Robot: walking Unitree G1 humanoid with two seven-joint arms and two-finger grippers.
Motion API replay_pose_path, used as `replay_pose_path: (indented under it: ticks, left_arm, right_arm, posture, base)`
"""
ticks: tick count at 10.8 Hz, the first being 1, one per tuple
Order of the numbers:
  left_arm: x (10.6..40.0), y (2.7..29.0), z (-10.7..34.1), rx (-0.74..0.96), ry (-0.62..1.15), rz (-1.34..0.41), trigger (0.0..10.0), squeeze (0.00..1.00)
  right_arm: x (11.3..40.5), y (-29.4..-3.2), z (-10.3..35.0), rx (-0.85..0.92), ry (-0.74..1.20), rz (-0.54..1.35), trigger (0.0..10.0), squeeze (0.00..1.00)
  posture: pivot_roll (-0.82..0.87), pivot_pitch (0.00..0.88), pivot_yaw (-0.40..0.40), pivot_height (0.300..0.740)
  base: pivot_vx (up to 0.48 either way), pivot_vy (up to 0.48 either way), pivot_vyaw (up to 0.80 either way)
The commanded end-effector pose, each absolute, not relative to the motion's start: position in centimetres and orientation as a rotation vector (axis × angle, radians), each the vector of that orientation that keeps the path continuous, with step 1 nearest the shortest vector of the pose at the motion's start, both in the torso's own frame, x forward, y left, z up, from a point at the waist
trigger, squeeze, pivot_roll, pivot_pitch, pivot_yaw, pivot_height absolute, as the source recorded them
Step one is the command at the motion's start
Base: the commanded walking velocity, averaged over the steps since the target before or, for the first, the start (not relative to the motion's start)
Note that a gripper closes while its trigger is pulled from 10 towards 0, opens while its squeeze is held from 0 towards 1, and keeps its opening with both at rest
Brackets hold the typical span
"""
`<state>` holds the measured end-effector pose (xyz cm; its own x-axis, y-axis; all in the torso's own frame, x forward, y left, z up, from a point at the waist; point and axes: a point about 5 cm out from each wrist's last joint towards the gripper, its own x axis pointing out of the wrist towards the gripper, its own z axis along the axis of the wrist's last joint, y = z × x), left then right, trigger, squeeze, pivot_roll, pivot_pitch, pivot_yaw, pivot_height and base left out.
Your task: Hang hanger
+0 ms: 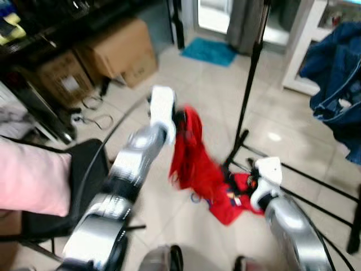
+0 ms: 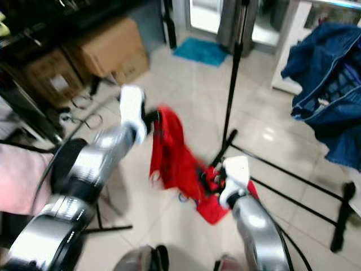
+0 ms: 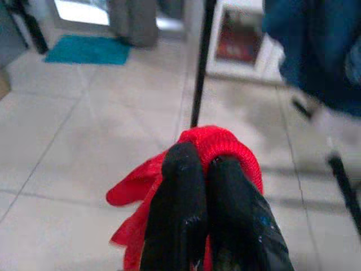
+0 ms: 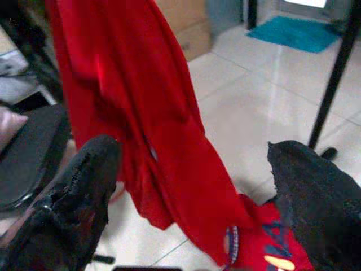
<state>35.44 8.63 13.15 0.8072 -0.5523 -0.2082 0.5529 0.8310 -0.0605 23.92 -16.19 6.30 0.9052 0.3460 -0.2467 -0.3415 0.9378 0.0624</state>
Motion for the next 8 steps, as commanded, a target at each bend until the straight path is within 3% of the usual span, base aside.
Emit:
replay_pose_path:
  ticks: [1, 4, 6, 8]
  left_arm:
    - [34.8, 9.0, 13.0, 0.069, 0.194, -0.641, 0.0, 0.0]
    - [33.7, 10.5, 11.9, -0.011, 0.182, -0.512, 0.0, 0.0]
    - [34.4, 10.9, 12.1, -0.024, 0.193, -0.445, 0.0, 0.0]
    - [36.8, 10.0, 14.8, -0.143, 0.175, -0.343, 0.0, 0.0]
  right_arm:
    - [23.4, -16.2, 6.6, 0.028, 0.258, 0.36, 10.0, 1.0]
    - [23.3, -16.7, 7.0, -0.006, 0.235, 0.247, 10.0, 1.0]
    - [24.1, -16.0, 7.7, 0.0, 0.2, 0.296, 10.0, 1.0]
    - [24.8, -14.9, 8.3, -0.007, 0.193, 0.414, 10.0, 1.0]
  posture:
    - [-0.1, 0.0, 0.157, 0.74]
    - [-0.12, 0.0, 0.117, 0.74]
    - [-0.11, 0.0, 0.107, 0.74]
    - [-0.1, 0.0, 0.093, 0.74]
  base:
    - [0.0, 0.0, 0.0]
    - [0.0, 0.0, 0.0]
    - [0.0, 0.0, 0.0]
    - [0.0, 0.0, 0.0]
